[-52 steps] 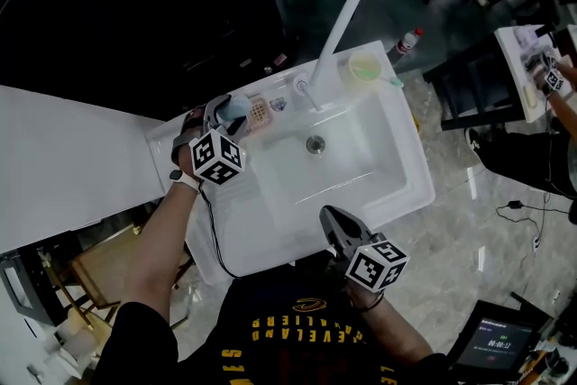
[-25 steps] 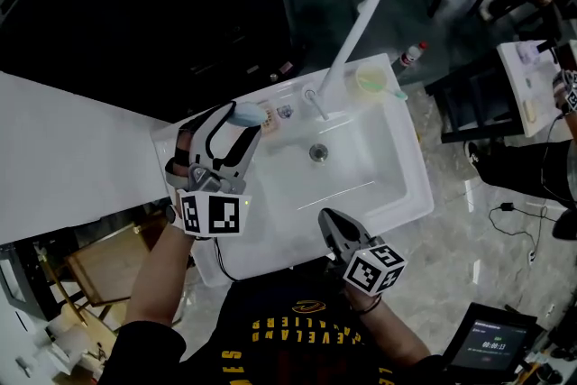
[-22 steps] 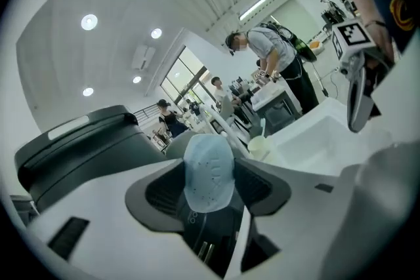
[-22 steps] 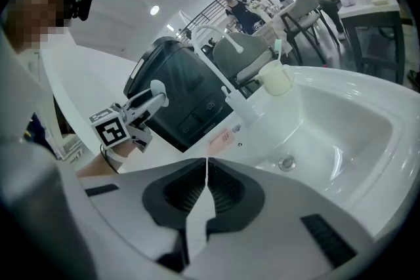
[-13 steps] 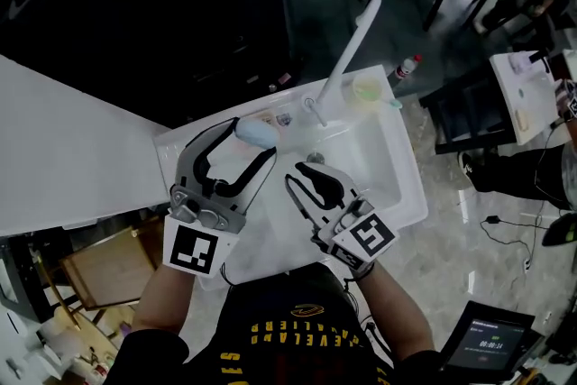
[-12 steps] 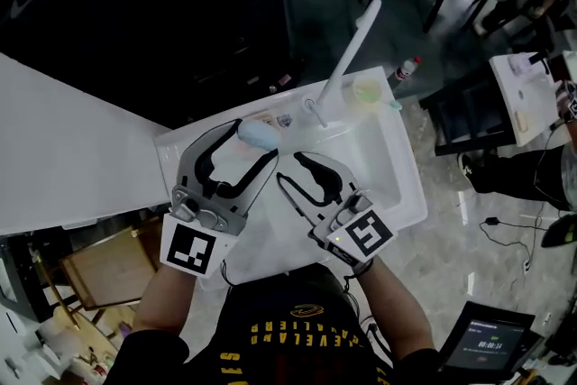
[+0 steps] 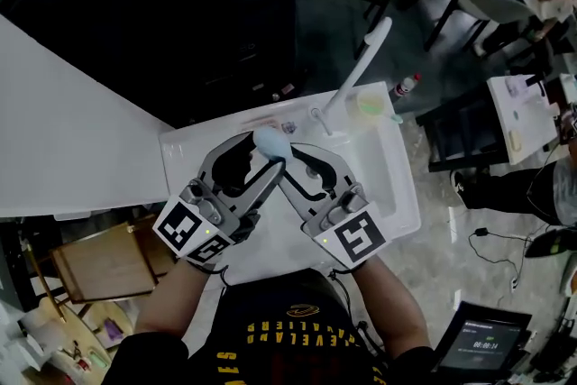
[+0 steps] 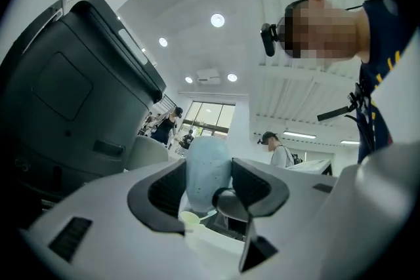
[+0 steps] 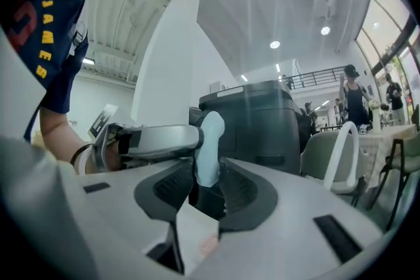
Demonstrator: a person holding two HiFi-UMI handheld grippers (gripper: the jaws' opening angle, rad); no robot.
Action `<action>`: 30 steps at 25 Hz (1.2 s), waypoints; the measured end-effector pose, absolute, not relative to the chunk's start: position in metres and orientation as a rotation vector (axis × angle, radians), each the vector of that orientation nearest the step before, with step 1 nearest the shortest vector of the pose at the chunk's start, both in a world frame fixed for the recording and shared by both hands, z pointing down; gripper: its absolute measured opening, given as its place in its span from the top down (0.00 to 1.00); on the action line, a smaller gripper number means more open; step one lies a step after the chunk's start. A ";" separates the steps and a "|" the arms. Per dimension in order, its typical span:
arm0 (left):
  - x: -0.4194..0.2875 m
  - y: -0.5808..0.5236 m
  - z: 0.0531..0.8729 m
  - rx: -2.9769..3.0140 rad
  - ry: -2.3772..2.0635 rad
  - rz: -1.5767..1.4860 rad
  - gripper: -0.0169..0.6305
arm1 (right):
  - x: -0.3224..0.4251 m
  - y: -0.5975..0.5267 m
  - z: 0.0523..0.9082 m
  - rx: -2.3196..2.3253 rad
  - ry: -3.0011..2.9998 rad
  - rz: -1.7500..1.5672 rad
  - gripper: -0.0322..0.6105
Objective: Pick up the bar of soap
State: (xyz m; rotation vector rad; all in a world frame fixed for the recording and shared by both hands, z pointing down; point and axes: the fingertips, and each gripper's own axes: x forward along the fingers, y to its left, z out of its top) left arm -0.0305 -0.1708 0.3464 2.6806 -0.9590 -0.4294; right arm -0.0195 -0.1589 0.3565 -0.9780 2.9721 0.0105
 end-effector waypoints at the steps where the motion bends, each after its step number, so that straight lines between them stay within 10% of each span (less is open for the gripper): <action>1: -0.031 -0.172 0.348 2.666 -0.954 -0.432 0.62 | -0.020 -0.160 0.357 -0.992 2.977 0.034 0.74; 30: -0.075 -0.127 0.249 2.531 -0.972 -0.777 0.57 | -0.045 -0.102 0.272 -1.264 2.969 0.794 0.73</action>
